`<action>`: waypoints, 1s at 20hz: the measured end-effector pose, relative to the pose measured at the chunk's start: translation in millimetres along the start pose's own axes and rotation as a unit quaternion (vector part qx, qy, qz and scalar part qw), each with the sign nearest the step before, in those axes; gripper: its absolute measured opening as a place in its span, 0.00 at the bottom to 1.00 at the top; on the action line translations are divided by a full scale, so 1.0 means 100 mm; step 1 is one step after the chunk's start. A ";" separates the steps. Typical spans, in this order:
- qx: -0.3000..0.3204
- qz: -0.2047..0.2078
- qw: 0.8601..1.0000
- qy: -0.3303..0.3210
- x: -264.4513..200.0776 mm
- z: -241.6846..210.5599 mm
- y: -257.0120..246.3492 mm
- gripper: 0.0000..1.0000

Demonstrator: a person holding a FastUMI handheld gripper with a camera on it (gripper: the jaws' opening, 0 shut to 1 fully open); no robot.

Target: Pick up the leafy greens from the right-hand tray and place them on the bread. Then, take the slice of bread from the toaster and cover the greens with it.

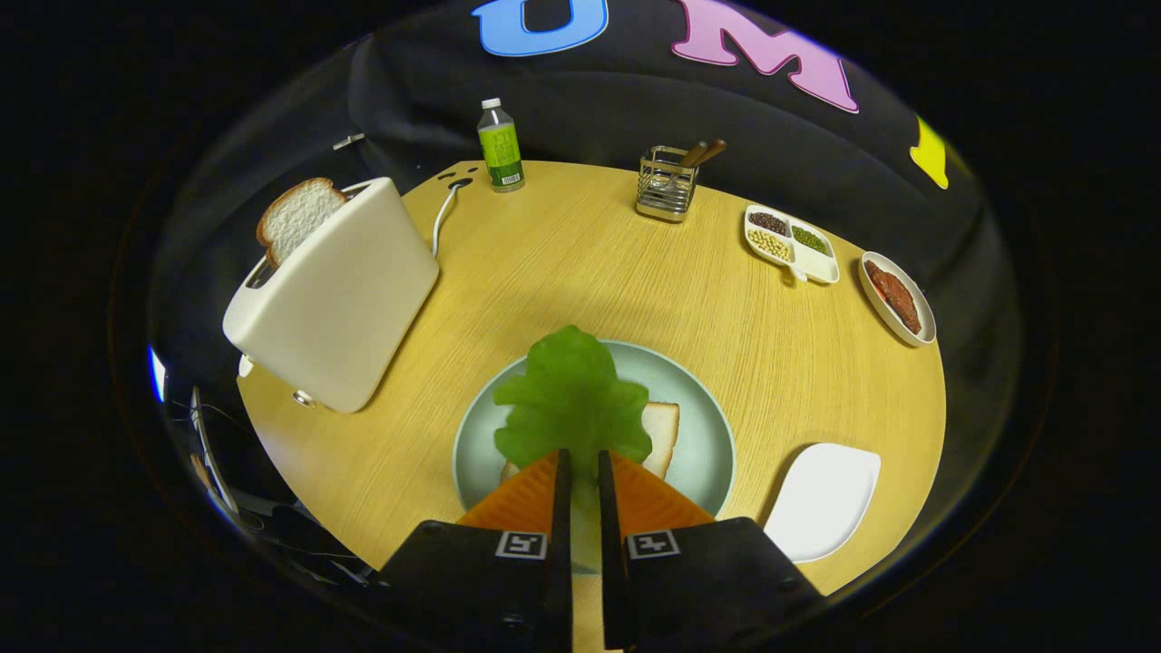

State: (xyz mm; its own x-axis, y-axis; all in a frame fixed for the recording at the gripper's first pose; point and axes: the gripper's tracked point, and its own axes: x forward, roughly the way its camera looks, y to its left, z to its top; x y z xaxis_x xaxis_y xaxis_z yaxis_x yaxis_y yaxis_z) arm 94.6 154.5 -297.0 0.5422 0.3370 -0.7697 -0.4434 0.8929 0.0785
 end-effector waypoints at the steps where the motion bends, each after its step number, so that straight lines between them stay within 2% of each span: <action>1: -0.002 -0.004 1.000 0.000 0.00 0.00 -0.02 0.20; 4: -0.001 -0.009 1.000 -0.003 -0.01 0.02 -0.06 0.23; 8: 0.001 -0.003 1.000 -0.021 -0.10 0.12 -0.03 0.93; 9: -0.002 -0.004 1.000 -0.029 -0.15 0.15 -0.01 1.00; 14: -0.041 0.008 0.996 -0.078 -0.45 0.43 0.23 1.00; 20: -0.108 0.050 0.983 -0.138 -0.74 0.86 0.91 1.00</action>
State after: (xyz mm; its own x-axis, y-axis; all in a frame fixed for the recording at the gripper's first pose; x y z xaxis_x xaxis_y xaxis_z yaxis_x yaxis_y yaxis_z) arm 74.9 236.6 -178.2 0.6475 0.5151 -0.5616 -0.6296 0.7768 -0.0134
